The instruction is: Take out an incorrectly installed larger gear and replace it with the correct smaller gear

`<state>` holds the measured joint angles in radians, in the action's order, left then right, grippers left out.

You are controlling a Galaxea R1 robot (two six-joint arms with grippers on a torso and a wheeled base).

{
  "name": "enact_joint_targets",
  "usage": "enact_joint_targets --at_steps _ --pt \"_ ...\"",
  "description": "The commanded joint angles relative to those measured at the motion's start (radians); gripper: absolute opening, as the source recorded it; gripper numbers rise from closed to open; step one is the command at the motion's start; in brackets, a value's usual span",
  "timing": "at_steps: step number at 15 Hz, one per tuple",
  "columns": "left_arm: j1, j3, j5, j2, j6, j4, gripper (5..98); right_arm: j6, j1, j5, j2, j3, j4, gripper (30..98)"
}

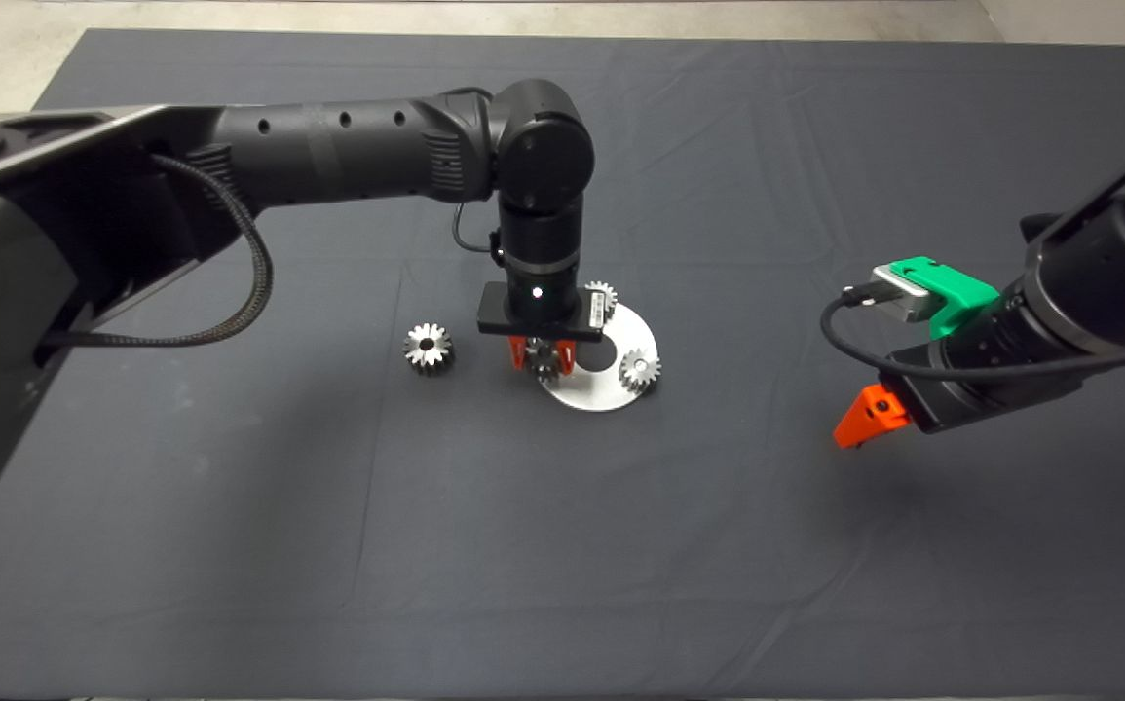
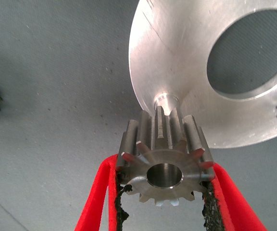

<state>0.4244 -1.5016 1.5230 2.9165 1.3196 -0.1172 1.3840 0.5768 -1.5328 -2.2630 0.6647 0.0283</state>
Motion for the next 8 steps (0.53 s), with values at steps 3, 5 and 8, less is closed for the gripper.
enact_joint_targets --at_steps 3,5,8 --pt "0.014 -0.072 0.088 0.03 0.001 -0.022 29.9 -0.026 0.029 -0.086 0.007 0.018 -0.031 94.0" --pt "0.02 -0.081 0.088 0.03 0.001 -0.021 29.9 -0.026 0.029 -0.086 0.009 0.018 -0.031 94.0" --pt "0.022 -0.08 0.088 0.03 0.003 -0.017 29.8 -0.031 0.029 -0.086 0.009 0.02 -0.031 94.0"
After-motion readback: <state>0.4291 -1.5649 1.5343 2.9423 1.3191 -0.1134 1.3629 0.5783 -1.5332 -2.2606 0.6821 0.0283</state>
